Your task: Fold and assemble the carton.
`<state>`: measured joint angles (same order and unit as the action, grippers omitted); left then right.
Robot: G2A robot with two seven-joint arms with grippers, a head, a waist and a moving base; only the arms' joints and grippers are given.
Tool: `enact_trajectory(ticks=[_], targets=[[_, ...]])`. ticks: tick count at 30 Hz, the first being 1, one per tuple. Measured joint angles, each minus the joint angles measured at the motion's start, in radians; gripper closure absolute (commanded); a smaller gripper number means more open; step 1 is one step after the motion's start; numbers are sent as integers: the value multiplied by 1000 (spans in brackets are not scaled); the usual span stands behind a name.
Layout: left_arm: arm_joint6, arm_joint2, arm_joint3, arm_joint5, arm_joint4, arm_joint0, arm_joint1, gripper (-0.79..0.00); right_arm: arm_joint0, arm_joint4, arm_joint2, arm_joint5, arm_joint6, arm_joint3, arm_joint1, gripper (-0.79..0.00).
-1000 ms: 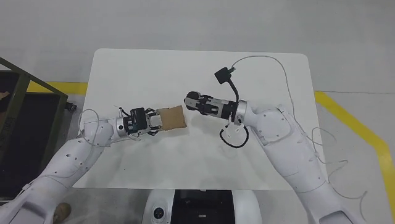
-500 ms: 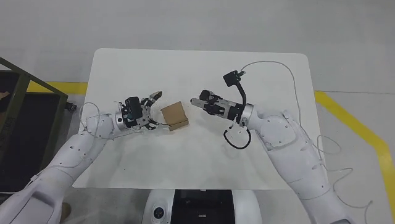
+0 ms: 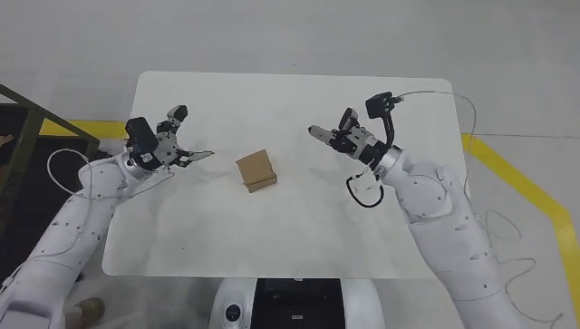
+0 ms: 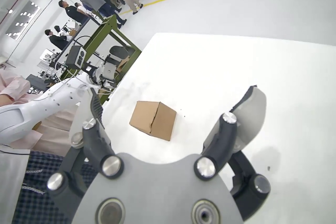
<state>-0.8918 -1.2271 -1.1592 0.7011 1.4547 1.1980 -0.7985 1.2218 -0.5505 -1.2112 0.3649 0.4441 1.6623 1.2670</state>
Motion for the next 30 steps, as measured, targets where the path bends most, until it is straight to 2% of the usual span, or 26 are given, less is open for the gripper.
enact_trajectory(ticks=[9,15,22,30], targets=[[266,-134,-80,-26,-259,39,7,-785,56,-93,-80,-2,-88,52,-16,-785],[384,-186,-124,-33,-303,52,11,-785,90,-144,-140,-22,-85,83,-28,-785],[449,-200,-150,-39,-326,54,6,-785,118,-169,-188,-37,-62,112,-38,-785],[451,-200,-152,-40,-326,55,6,-784,130,-171,-199,-49,-73,118,-40,-785]])
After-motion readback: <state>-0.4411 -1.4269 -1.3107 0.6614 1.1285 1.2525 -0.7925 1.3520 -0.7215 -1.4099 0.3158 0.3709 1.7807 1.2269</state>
